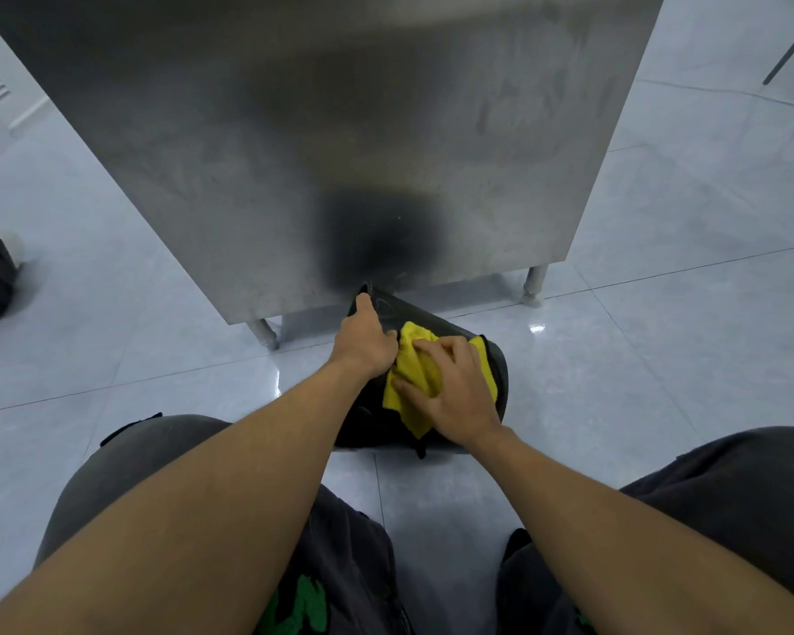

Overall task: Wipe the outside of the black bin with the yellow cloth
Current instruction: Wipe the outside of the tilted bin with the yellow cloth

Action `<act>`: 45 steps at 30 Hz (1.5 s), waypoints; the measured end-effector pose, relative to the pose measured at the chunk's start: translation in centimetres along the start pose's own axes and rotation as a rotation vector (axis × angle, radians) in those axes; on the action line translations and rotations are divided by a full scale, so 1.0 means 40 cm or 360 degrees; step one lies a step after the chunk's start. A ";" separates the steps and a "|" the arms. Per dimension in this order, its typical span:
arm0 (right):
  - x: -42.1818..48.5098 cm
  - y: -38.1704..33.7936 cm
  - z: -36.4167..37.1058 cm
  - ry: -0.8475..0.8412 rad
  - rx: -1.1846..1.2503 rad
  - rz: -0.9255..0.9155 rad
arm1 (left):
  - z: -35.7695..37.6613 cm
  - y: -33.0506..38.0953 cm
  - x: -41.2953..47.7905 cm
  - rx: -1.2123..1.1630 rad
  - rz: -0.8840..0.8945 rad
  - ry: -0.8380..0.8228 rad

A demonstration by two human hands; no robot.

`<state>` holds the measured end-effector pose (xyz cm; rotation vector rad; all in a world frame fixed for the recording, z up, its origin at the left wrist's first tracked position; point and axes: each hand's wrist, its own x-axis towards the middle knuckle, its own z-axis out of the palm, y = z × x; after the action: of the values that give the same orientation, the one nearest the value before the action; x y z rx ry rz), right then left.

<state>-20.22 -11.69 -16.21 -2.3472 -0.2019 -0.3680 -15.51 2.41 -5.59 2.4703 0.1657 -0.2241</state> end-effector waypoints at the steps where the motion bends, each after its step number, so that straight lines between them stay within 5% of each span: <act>1: -0.002 -0.002 -0.001 -0.0013 -0.0019 -0.0029 | 0.000 0.000 0.000 -0.0005 0.0002 0.0008; 6: -0.022 0.019 0.022 0.0138 -0.0054 0.0213 | 0.000 -0.009 0.003 0.0011 -0.0007 0.0009; 13: 0.013 0.074 -0.006 0.0240 -0.0015 0.1189 | 0.011 -0.008 -0.006 0.0183 -0.0009 -0.0067; 16: 0.000 0.062 -0.003 0.0221 -0.0079 0.1038 | 0.019 -0.014 -0.004 0.0252 -0.0019 -0.0042; 22: -0.022 0.031 0.001 0.0054 -0.0054 0.0017 | 0.022 -0.012 0.001 0.0148 -0.0062 -0.0001; 24: -0.019 0.022 0.007 -0.0020 -0.0100 -0.0121 | 0.026 -0.013 0.003 -0.0013 -0.0082 0.0030; 31: -0.001 0.034 0.024 0.0063 -0.0111 0.0259 | 0.010 -0.007 0.007 -0.0200 0.0020 -0.0120; 40: 0.043 0.061 -0.007 0.0331 0.0127 0.1286 | 0.008 -0.011 0.004 -0.0195 0.0001 -0.0205; 45: 0.020 0.028 0.002 0.0301 0.0126 0.0724 | 0.017 0.002 0.010 -0.0286 -0.0016 -0.0180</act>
<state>-19.15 -12.42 -16.72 -2.1827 0.3951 -0.3448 -15.17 1.96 -6.17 2.2726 0.1437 -0.3375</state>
